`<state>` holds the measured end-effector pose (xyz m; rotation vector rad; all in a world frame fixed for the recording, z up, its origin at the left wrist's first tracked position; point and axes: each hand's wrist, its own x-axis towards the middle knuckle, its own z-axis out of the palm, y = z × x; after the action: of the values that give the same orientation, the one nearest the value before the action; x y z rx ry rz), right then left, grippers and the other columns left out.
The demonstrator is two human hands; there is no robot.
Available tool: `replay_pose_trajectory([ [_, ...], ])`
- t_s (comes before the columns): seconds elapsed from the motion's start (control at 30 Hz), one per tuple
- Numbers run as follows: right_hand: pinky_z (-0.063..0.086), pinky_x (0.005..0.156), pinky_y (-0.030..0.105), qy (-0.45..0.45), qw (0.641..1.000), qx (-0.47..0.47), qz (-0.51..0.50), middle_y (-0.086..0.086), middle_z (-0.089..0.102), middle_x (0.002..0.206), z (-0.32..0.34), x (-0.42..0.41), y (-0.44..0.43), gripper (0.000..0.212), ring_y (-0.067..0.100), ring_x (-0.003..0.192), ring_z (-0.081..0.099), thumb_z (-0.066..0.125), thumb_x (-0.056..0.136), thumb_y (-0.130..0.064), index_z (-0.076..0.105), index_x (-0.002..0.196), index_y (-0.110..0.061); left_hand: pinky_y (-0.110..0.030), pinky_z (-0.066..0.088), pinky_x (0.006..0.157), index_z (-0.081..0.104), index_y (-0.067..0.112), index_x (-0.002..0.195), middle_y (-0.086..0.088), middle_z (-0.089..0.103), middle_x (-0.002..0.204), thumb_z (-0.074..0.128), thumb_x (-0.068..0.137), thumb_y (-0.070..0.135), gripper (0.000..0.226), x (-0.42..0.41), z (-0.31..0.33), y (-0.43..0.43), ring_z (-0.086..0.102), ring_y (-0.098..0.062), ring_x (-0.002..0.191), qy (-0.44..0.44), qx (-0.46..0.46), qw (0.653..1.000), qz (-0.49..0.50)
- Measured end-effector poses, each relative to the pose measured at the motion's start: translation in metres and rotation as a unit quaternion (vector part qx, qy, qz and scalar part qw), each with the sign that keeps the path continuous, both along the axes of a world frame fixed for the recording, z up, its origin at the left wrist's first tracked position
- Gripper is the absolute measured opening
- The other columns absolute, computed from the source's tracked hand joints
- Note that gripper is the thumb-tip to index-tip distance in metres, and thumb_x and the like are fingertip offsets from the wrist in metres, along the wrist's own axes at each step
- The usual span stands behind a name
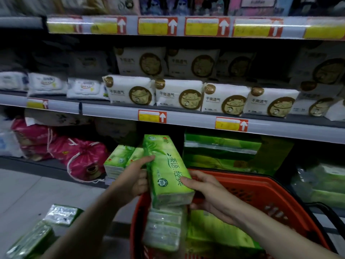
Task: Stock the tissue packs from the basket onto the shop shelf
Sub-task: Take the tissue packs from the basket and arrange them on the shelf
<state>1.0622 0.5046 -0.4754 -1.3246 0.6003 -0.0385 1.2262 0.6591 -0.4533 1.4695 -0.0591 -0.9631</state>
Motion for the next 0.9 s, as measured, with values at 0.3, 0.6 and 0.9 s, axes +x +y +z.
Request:
replay_pose_trajectory([
  [0.3,0.052,0.047,0.028,-0.008,0.996,0.016,-0.091,0.013,0.080,0.098,-0.026,0.143,0.069,0.028,0.021,0.067,0.073,0.076,0.098,-0.025,0.069,0.118,-0.007,-0.018,0.043,0.036,0.064,0.009,0.103,-0.010,0.071,0.087,0.059,0.098,0.029,0.021,0.103,0.000,0.058,0.053,-0.014,0.036,-0.066,0.077,0.989,0.110],
  [0.6,0.058,0.101,0.045,0.007,0.991,-0.040,-0.131,0.002,0.068,0.131,-0.083,0.252,0.099,0.063,0.024,0.112,0.070,0.083,0.083,-0.052,0.061,0.137,-0.028,-0.049,0.063,0.083,0.068,0.009,0.096,-0.018,0.070,0.101,0.069,0.089,0.029,0.021,0.144,-0.039,0.066,0.070,-0.032,0.090,-0.140,0.188,0.965,0.119],
  [0.9,0.035,0.121,0.039,0.064,0.995,-0.037,-0.070,-0.003,0.034,0.166,-0.108,0.277,0.124,0.069,0.026,0.153,0.036,0.050,0.104,-0.016,0.030,0.164,-0.042,-0.056,0.044,0.106,0.062,0.021,0.113,-0.023,0.055,0.132,0.056,0.056,0.056,0.068,0.185,-0.123,0.045,0.050,-0.049,0.117,-0.145,0.251,0.936,0.200],
])
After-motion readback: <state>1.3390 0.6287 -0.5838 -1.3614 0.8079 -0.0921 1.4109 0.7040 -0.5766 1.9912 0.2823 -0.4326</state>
